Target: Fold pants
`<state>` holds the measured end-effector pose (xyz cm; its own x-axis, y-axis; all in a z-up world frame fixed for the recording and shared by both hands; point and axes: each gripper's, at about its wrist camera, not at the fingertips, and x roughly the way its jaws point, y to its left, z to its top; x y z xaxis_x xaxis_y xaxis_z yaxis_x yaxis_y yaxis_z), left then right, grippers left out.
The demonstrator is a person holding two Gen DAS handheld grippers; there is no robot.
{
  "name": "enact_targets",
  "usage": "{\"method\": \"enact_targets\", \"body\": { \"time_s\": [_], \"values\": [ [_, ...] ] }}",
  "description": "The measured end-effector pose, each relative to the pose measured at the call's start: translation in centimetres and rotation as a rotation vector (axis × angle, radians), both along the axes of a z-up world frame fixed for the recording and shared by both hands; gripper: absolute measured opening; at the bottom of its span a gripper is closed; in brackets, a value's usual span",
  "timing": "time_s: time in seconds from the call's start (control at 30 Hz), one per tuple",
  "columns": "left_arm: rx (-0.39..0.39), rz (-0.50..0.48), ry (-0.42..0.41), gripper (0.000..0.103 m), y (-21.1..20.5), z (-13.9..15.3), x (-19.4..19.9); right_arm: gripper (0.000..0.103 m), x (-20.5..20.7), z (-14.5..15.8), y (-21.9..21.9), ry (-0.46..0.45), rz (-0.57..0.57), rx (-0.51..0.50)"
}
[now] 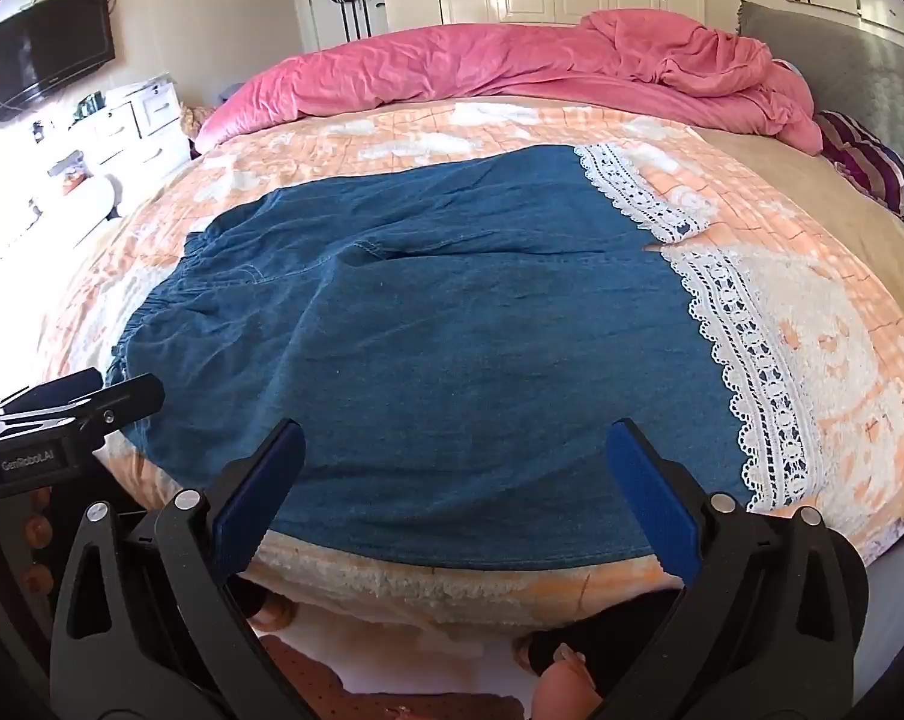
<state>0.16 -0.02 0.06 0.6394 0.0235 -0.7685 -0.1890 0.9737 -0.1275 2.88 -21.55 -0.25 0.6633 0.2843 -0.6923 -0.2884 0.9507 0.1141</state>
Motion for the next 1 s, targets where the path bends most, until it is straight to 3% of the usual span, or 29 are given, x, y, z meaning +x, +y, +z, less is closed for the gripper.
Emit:
{"method": "enact_targets", "body": {
  "time_s": [1.0],
  "values": [
    [-0.006, -0.029, -0.037, 0.099, -0.58, 0.62, -0.52, 0.095, -0.32, 0.35, 0.42, -0.021, 0.006, -0.023]
  ]
}}
